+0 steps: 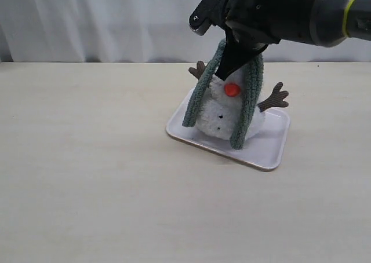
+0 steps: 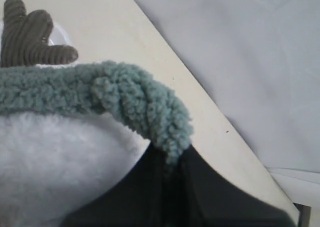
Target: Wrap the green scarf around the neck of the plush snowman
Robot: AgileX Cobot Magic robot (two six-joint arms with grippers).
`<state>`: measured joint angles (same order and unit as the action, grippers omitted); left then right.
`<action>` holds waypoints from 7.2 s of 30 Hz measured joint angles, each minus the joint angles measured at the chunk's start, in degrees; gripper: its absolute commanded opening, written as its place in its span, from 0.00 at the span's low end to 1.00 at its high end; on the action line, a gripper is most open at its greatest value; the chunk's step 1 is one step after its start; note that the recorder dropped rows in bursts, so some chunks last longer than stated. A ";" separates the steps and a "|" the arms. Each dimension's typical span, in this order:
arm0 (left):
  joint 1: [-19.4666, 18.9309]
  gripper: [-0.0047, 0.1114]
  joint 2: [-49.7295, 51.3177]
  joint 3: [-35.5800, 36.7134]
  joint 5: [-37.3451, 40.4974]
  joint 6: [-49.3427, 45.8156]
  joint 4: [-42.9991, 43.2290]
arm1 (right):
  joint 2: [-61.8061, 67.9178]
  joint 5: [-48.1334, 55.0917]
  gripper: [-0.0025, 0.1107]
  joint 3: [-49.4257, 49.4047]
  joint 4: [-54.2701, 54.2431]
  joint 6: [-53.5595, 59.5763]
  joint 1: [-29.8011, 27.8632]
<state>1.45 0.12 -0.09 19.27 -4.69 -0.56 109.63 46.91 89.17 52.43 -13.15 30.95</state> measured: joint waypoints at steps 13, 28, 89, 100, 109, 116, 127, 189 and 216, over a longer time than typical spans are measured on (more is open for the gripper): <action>0.00 0.04 0.00 0.00 0.00 0.00 0.00 | 1.30 -0.23 0.24 0.00 3.65 -3.84 -0.27; 0.00 0.04 0.00 0.00 0.00 0.00 0.00 | 1.87 3.72 0.56 2.51 -9.98 -3.68 -4.09; 0.00 0.04 0.00 0.00 0.00 0.00 0.00 | -16.04 -33.08 0.06 -37.12 -87.91 49.96 -18.23; 0.00 0.04 0.00 0.00 0.00 0.00 0.00 | -19.90 -33.08 0.06 -33.13 -87.91 49.50 -18.23; 0.00 0.04 0.00 0.00 0.00 0.00 0.00 | -19.55 -33.46 0.06 -31.72 -85.51 48.26 -18.23; 0.00 0.04 0.00 0.00 0.00 0.00 0.00 | -18.38 -36.32 0.07 -31.21 -85.16 44.67 -19.38; -0.09 0.04 0.00 0.00 0.00 0.00 0.00 | -7.33 -16.55 0.35 -10.46 -74.86 29.53 -22.43; -0.09 0.04 0.00 0.00 -0.11 0.00 0.00 | -18.52 2.03 0.35 -7.87 -73.19 30.49 -30.75; -0.09 0.04 0.00 0.00 -0.11 0.00 0.00 | -32.29 12.82 0.33 -21.36 -83.28 34.75 -30.75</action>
<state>1.36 0.12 -0.09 19.16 -4.69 -0.56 77.34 59.73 67.81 -30.85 21.60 0.20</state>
